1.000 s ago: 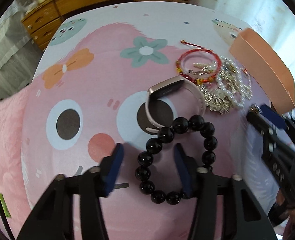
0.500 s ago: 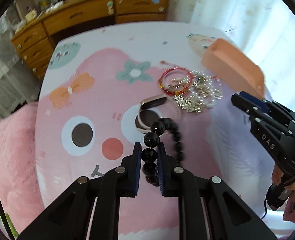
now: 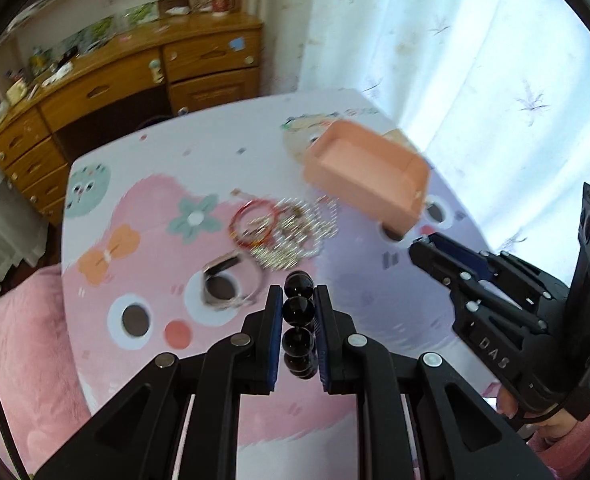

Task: Organize jewelry
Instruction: 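Drop the bead bracelet into the pink box with the left tool while the right tool drops the brooch in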

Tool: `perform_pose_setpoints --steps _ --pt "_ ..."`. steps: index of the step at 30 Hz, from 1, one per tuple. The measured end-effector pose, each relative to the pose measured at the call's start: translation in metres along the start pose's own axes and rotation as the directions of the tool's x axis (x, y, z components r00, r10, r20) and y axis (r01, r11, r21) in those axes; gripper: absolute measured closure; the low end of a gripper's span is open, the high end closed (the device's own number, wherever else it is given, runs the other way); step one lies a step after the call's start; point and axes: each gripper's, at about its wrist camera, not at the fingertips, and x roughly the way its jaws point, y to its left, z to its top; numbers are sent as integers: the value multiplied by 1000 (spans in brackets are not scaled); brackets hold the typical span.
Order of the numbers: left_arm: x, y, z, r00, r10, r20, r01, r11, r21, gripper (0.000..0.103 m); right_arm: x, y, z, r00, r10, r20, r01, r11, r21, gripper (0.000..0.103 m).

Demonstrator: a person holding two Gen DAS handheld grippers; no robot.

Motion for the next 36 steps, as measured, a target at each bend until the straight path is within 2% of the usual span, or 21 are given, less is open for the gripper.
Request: perform_pose_setpoints --steps 2,6,12,18,24,25,26,27,28,29,32,36 --pt "0 -13 11 1000 -7 1 7 1000 23 90 -6 -9 8 1000 8 8 -8 1000 -12 84" --pt "-4 -48 47 998 14 53 -18 997 74 90 -9 -30 29 999 36 9 -35 999 -41 84" --pt "11 -86 103 993 22 116 -33 995 89 90 0 -73 66 995 99 4 -99 993 -61 84" --pt "47 -111 150 991 23 135 -31 998 56 90 25 -108 82 992 119 -47 -123 988 -99 84" --pt "80 -117 178 992 6 124 -5 1000 -11 90 48 -129 89 981 157 -110 -167 982 -90 84" --pt "84 -118 180 993 7 120 -6 1000 -10 85 52 -132 90 979 165 -120 -176 981 -86 82" --pt "87 -120 182 993 14 113 -13 1000 -6 78 56 -134 90 975 175 -136 -187 979 -79 73" --pt "89 -122 186 994 33 108 -33 999 -3 57 59 -137 91 970 189 -156 -201 977 -68 66" --pt "89 -123 185 993 43 110 -43 999 -3 34 62 -140 92 963 207 -172 -219 974 -52 53" --pt "85 -124 186 990 51 128 -51 999 -5 28 61 -142 92 961 219 -170 -229 972 -42 48" --pt "74 -125 185 986 37 163 -38 999 3 26 58 -145 92 963 221 -154 -230 972 -40 46" --pt "69 -123 182 984 79 161 -78 997 -8 26 56 -147 89 960 231 -160 -237 971 -24 36"
